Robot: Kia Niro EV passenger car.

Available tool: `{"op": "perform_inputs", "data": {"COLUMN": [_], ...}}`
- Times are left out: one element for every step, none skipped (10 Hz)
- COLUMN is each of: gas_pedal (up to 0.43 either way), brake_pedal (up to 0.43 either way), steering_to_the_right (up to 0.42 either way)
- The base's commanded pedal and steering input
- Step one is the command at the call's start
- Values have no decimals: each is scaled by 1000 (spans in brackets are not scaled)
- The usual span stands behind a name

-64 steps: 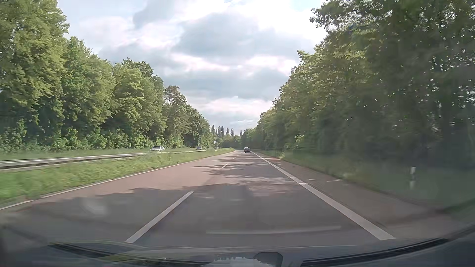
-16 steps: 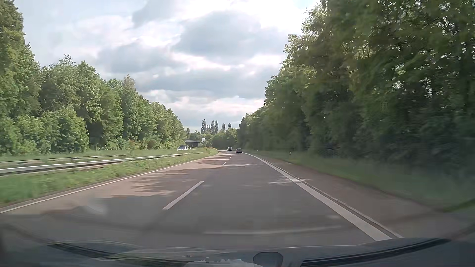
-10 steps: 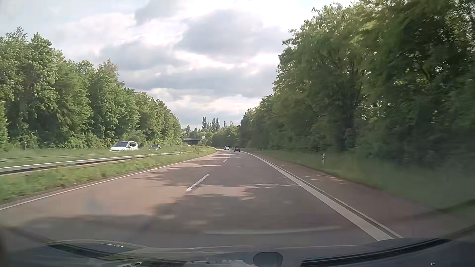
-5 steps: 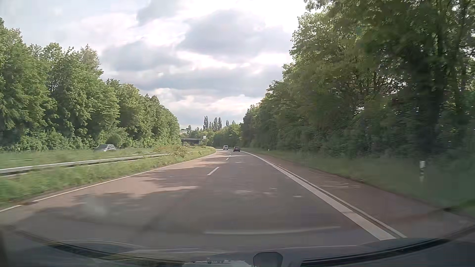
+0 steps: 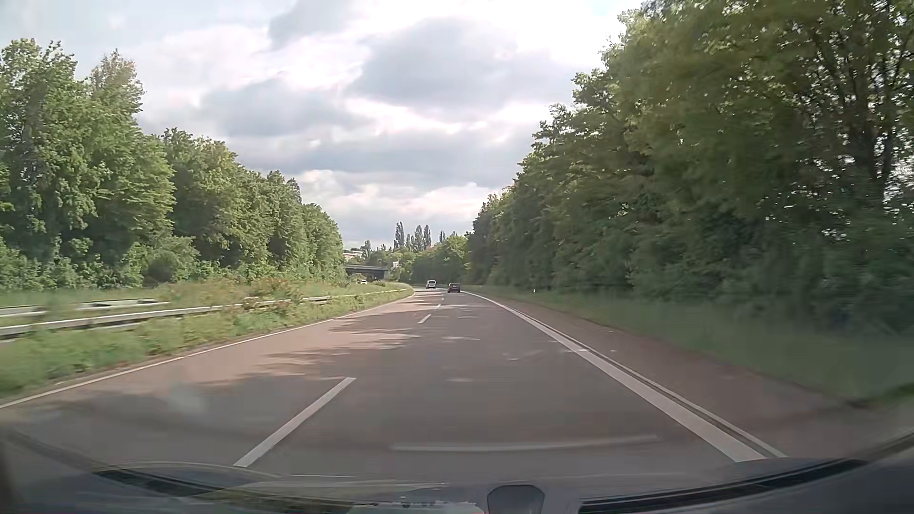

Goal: Follow the waypoints while adhering to traffic rules and regulations

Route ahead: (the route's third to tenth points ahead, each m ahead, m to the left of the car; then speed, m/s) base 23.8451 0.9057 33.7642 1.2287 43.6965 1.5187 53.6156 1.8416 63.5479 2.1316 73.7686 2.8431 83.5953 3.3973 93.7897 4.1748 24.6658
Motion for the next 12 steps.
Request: {"op": "perform_inputs", "data": {"gas_pedal": [20,20,20,28,28,39,39,47,47,59,59,59], "brake_pedal": [0,0,0,0,0,0,0,0,0,0,0,0], "steering_to_the_right": [-4,-4,-4,-4,-4,-4,-4,-4,-4,-4,-4,-4]}}
